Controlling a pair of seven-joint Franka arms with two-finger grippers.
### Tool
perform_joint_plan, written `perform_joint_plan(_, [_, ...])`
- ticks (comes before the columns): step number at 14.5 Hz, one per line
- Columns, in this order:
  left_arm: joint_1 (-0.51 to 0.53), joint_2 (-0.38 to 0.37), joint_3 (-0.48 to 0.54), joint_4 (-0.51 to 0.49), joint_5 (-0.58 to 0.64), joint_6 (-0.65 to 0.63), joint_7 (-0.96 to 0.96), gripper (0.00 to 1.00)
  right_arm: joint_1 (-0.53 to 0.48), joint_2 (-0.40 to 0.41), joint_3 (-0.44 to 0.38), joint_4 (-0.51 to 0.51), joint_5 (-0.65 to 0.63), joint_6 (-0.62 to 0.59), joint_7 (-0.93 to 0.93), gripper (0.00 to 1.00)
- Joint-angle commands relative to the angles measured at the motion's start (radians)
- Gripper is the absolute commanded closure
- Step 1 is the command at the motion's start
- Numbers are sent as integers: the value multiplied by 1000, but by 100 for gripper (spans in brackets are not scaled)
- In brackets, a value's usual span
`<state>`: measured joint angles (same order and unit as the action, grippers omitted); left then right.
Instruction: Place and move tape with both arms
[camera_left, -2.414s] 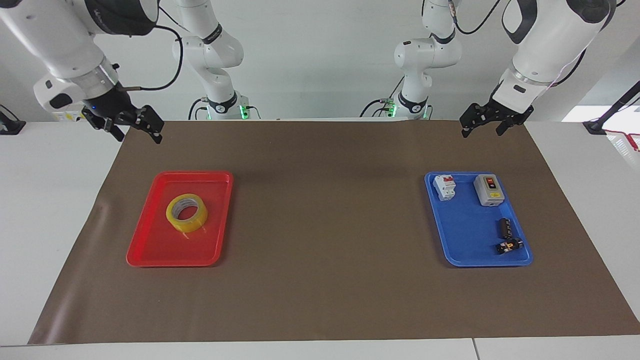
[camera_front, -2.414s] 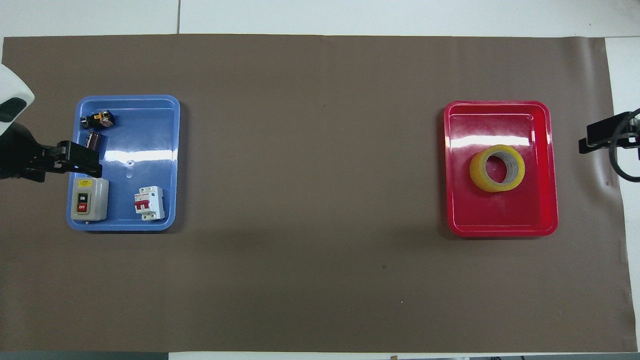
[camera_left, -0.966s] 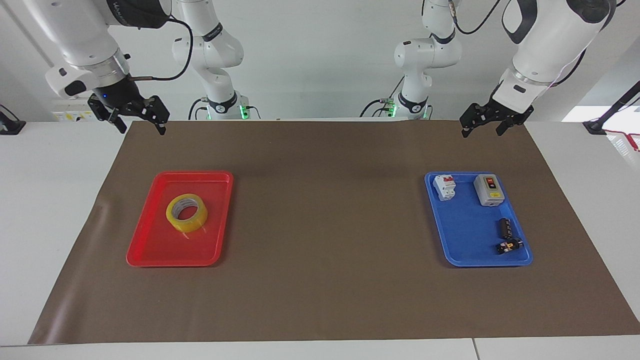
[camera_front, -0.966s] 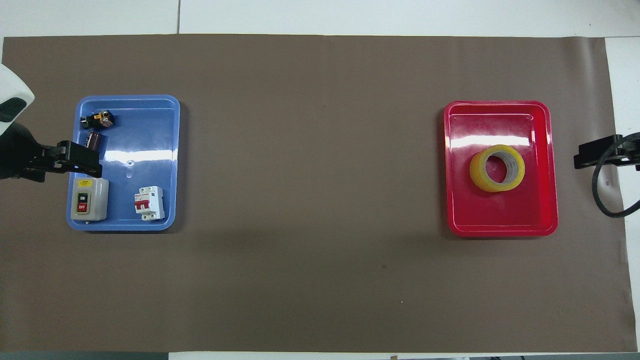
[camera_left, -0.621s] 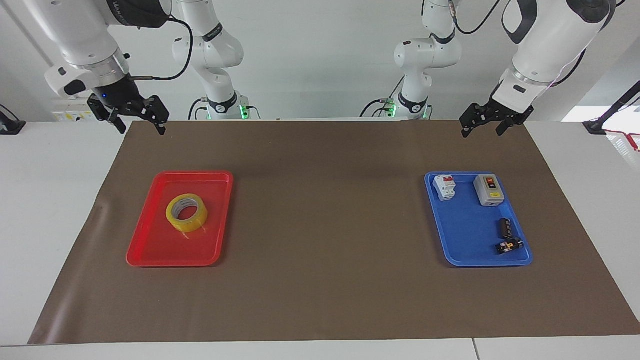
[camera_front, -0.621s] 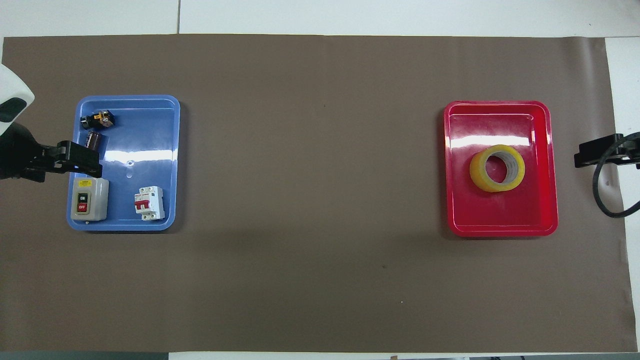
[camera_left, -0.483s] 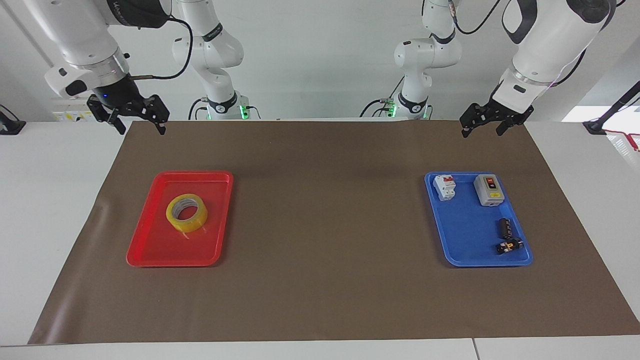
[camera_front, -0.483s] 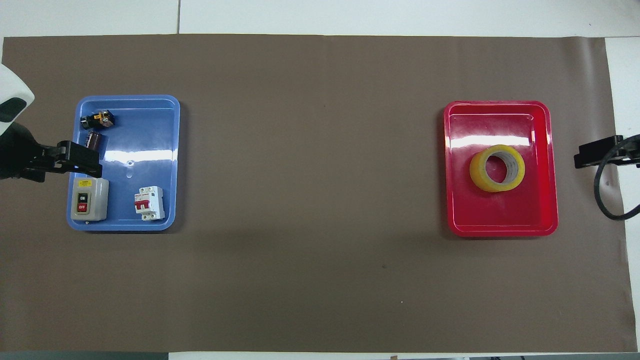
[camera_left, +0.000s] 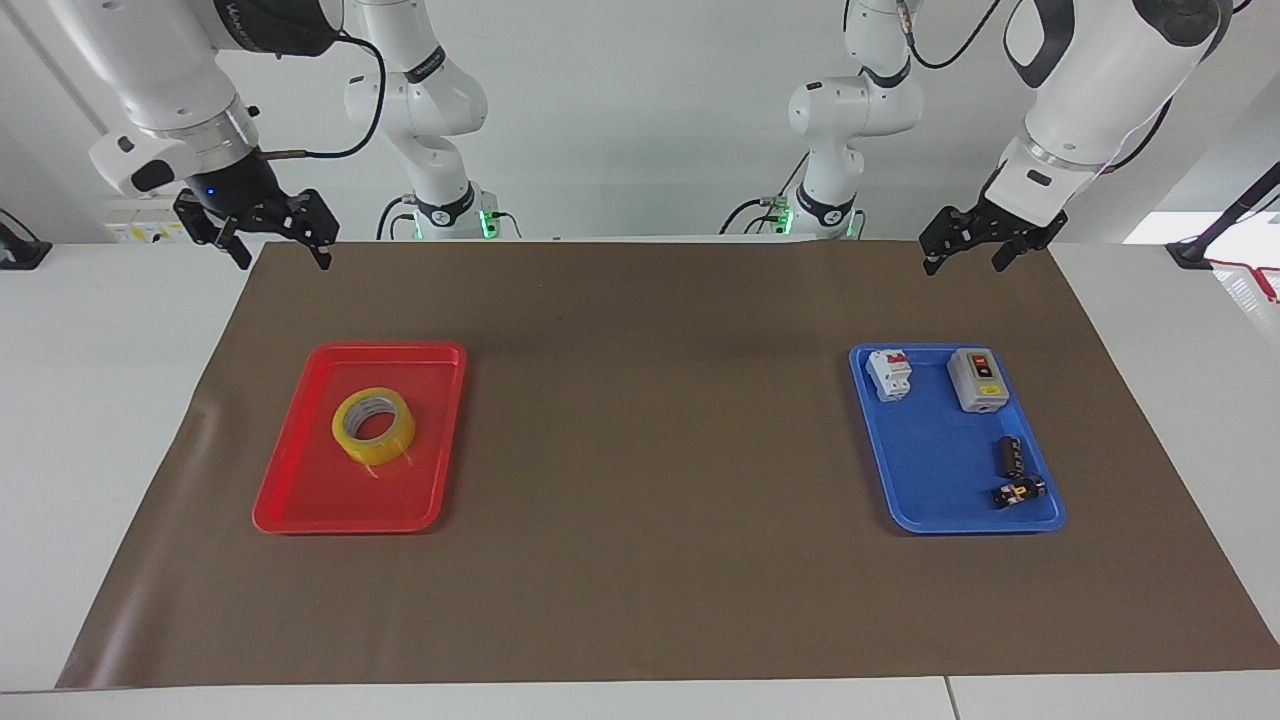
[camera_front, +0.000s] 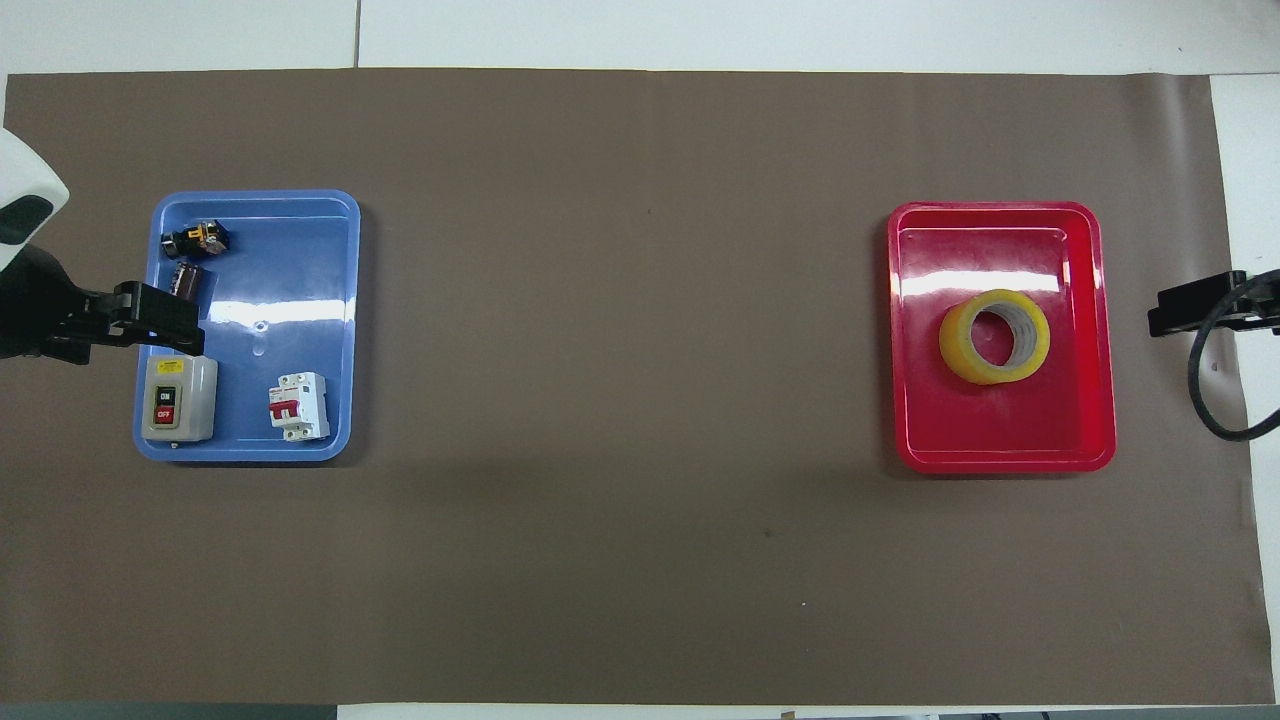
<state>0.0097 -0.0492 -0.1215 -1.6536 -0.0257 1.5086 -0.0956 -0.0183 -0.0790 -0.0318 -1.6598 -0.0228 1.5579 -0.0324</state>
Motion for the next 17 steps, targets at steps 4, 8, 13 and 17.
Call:
perform_joint_plan(4, [10, -15, -1, -9, -16, 7, 13, 0, -3, 2, 3, 2, 9, 8, 23, 0])
perform_joint_plan(8, [10, -17, -1, -9, -16, 7, 13, 0, -3, 2, 4, 2, 10, 8, 26, 0])
perform_joint_plan(13, [10, -15, -1, -9, -16, 7, 13, 0, -3, 2, 3, 2, 26, 10, 26, 0])
perform_joint_plan(17, [10, -17, -1, -9, -16, 7, 13, 0, -3, 2, 3, 2, 26, 8, 26, 0])
